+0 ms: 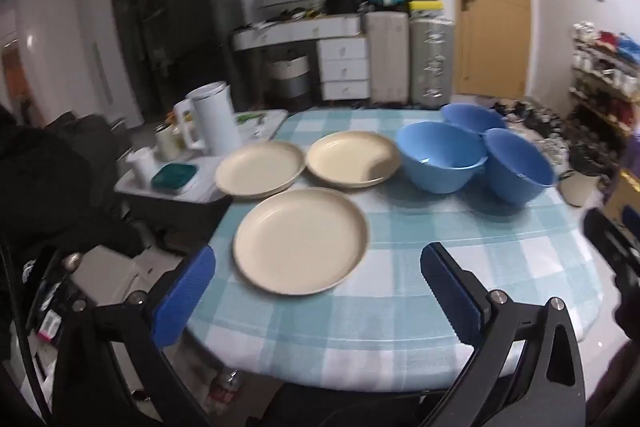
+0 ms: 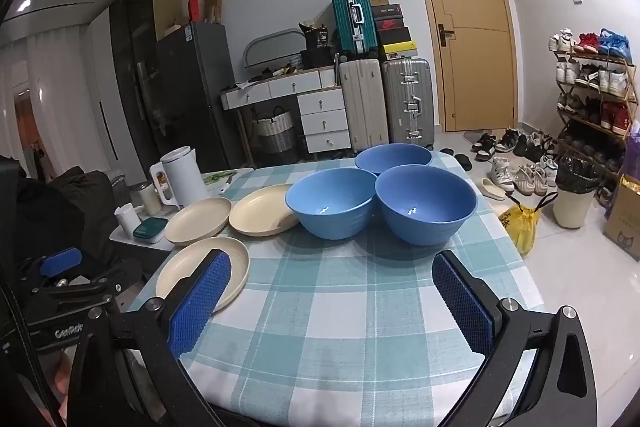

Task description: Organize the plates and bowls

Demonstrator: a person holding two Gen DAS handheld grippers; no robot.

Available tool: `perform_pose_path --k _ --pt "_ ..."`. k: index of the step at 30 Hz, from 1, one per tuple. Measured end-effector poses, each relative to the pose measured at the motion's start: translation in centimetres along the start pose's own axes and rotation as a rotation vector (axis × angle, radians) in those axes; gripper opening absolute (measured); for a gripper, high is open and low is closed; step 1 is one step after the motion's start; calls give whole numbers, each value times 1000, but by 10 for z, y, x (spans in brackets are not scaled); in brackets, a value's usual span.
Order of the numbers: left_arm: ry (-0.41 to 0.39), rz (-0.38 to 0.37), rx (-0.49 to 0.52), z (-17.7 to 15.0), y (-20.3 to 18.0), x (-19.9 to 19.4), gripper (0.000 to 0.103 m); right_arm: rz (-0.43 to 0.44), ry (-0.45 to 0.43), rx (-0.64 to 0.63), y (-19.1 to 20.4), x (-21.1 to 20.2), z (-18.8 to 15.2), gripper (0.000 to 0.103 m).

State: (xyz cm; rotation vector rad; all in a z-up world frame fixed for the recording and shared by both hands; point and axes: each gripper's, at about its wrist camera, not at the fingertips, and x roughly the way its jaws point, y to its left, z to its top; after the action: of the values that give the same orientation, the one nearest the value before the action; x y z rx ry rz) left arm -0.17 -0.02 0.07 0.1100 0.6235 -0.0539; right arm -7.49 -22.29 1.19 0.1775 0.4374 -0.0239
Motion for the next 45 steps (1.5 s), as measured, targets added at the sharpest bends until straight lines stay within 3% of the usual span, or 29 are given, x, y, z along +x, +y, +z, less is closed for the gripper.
perform_pose_path --k 2,6,10,14,17,20,22,25,28,32,35,38,45 --pt "-13 -51 1 0 0 -3 103 -3 -3 -13 3 -2 -1 103" --pt "-50 -289 -9 -3 2 -2 103 -1 -15 -60 12 -7 -1 103" --pt "-108 -283 13 -4 1 -28 103 32 11 -80 16 -4 -2 103" --pt "-106 -293 -1 -5 -3 -22 103 73 22 -50 13 -2 -4 103" --pt "-157 -272 3 -6 -2 -23 103 94 16 -41 10 -3 -4 103" --pt "-193 -212 24 -10 -5 -26 103 161 111 6 3 14 -8 103" --pt "-210 -215 17 -10 -5 -28 103 170 130 47 -3 20 -11 103" --pt "-200 -211 22 -5 -1 -24 103 194 134 56 -7 24 -15 103" --pt "-183 -103 37 -5 -3 -18 103 229 202 81 -7 32 -16 103" --pt "-151 -130 -2 -4 5 -16 103 197 219 88 -7 37 -18 103" --pt "-171 -132 -22 -5 8 -15 103 194 238 147 -12 41 -18 103" --pt "-132 -146 -11 -4 8 -15 103 180 216 198 -17 38 -17 103" --pt "-65 -157 9 -5 5 -10 103 70 50 32 1 9 -2 103"
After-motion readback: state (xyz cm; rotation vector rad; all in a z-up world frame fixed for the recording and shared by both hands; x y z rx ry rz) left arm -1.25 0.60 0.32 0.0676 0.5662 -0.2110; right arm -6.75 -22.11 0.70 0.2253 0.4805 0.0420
